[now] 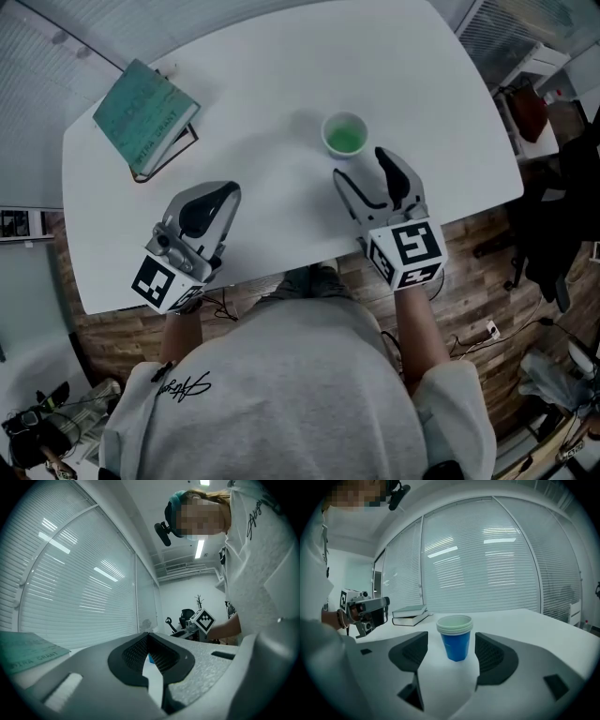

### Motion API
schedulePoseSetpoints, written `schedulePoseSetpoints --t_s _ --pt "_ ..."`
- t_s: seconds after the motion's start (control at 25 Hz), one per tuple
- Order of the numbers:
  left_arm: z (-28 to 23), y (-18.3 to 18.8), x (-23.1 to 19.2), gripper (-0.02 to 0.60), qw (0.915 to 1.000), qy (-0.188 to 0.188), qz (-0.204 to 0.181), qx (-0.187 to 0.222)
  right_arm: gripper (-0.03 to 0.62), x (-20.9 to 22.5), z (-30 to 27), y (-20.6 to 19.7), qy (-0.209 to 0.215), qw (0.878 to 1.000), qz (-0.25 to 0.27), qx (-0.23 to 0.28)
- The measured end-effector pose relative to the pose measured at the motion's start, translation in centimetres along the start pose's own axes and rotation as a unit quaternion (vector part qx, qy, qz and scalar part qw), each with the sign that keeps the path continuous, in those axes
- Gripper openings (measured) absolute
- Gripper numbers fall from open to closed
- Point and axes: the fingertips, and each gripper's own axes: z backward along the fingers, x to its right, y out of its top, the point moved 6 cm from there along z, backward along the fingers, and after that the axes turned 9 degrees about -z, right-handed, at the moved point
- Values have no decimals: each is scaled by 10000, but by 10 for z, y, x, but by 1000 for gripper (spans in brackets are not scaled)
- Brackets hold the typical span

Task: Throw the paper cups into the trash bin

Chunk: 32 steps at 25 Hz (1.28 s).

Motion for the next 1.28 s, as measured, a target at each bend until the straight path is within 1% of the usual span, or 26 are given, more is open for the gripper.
schedulePoseSetpoints --t_s 0.28,0.44,0.64,0.8,0.96,1.16,1.28 --pt "5 -1 -9 3 9999 162 -20 -8 288 4 -18 0 -64 9999 37 -113" --pt "8 -1 -11 3 9998 166 20 84 288 4 -26 -3 -92 9996 86 -234" --pt "7 2 -13 3 9997 228 42 88 288 8 -33 -5 -165 9992 22 -375" --pt "6 1 -14 3 9997 210 98 68 288 6 -40 -7 -236 9985 106 -478" --pt "8 1 -16 3 9994 250 183 145 288 3 -47 -7 -274 9987 10 -435" --pt "10 -2 -17 3 9995 263 161 61 288 7 -52 -6 -321 9983 -101 -466" --pt "11 -1 -19 3 9994 292 156 79 288 8 -55 -6 -327 9983 -91 -478"
